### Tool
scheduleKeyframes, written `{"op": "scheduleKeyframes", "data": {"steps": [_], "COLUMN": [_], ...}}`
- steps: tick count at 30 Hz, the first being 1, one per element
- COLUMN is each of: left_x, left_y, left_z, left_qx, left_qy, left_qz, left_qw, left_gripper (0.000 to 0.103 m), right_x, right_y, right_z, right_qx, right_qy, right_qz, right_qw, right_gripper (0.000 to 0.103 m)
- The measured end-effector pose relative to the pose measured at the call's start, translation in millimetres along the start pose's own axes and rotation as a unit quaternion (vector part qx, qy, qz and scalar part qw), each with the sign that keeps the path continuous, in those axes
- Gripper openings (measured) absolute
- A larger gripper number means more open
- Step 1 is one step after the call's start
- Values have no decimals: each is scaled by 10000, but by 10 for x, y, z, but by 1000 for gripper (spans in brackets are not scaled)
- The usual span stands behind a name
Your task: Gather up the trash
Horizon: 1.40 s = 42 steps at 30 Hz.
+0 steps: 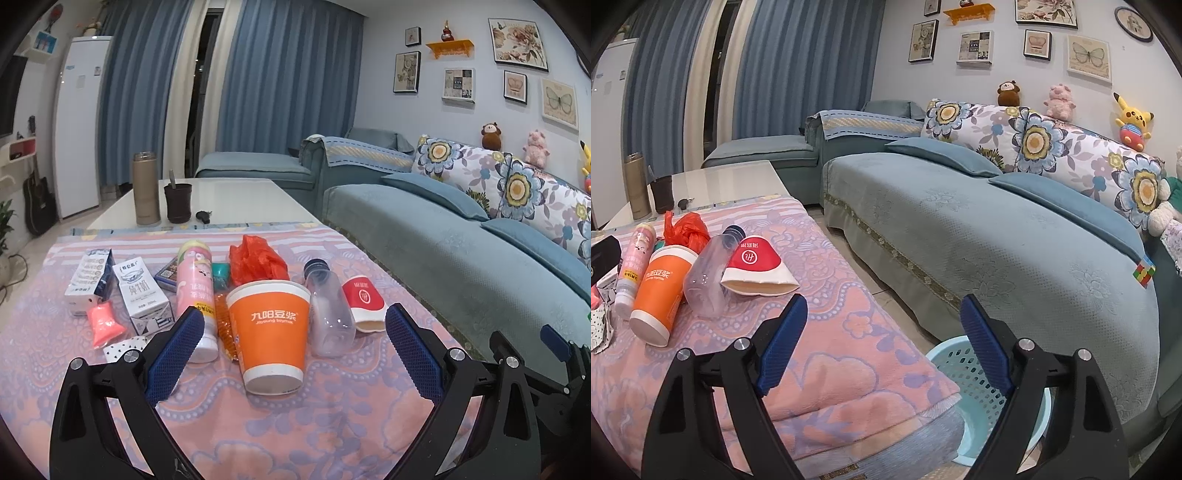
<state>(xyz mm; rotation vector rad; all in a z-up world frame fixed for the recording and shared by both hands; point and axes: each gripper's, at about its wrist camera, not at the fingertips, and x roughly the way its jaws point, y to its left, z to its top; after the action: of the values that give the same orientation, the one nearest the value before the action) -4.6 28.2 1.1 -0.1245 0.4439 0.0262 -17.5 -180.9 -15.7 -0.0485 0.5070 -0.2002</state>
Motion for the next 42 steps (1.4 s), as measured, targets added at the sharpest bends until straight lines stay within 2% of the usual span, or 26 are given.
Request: {"op": "scheduleKeyframes", "data": {"steps": [9, 14, 19, 21, 23, 24, 26, 29, 30, 33, 35, 38, 42], "left_x": [-2, 7, 91, 193, 376, 475, 687, 1033, 1118, 1347, 1410, 1497, 1540], "left_y": [-16, -38, 95, 177, 267, 302, 379, 432, 458, 503, 534, 560, 546], "left_z": [-6, -16, -9, 3, 18, 25, 37, 21, 5, -88, -132, -187, -180], "left_qx": [-16, -36, -439, -565, -670, -714, -784, -848, -862, -984, -1057, -1082, -1044], "left_qy": [33, 86, 323, 519, 866, 1040, 1317, 1829, 1949, 2304, 2349, 2422, 2373], "left_qz": [-40, -146, -401, -351, -321, -334, -357, -521, -517, -504, -576, -563, -543], "left_qw": [10000, 9999, 9977, 9964, 9935, 9915, 9875, 9781, 9757, 9668, 9645, 9625, 9643], "left_gripper": [95, 95, 93, 90, 89, 83, 82, 82, 78, 75, 76, 73, 71], "right_x": [5, 44, 86, 139, 266, 318, 486, 715, 776, 1024, 1194, 1400, 1568], "right_y": [13, 37, 78, 73, 82, 98, 184, 341, 377, 516, 607, 675, 718], "right_z": [-1, -12, 2, 47, 148, 195, 329, 465, 490, 532, 521, 492, 501], "right_qx": [-4, -25, -121, -82, -12, -25, -113, -237, -267, -313, -320, -355, -319], "right_qy": [-2, 46, 99, 159, 304, 349, 466, 635, 695, 1043, 1282, 1522, 1638], "right_qz": [14, 98, 333, 584, 1072, 1179, 1482, 1677, 1751, 2157, 2377, 2443, 2587], "right_qw": [10000, 9999, 9993, 9981, 9938, 9924, 9878, 9835, 9817, 9704, 9623, 9570, 9514], "right_gripper": [80, 70, 46, 44, 44, 44, 44, 44, 44, 44, 45, 49, 62]}}
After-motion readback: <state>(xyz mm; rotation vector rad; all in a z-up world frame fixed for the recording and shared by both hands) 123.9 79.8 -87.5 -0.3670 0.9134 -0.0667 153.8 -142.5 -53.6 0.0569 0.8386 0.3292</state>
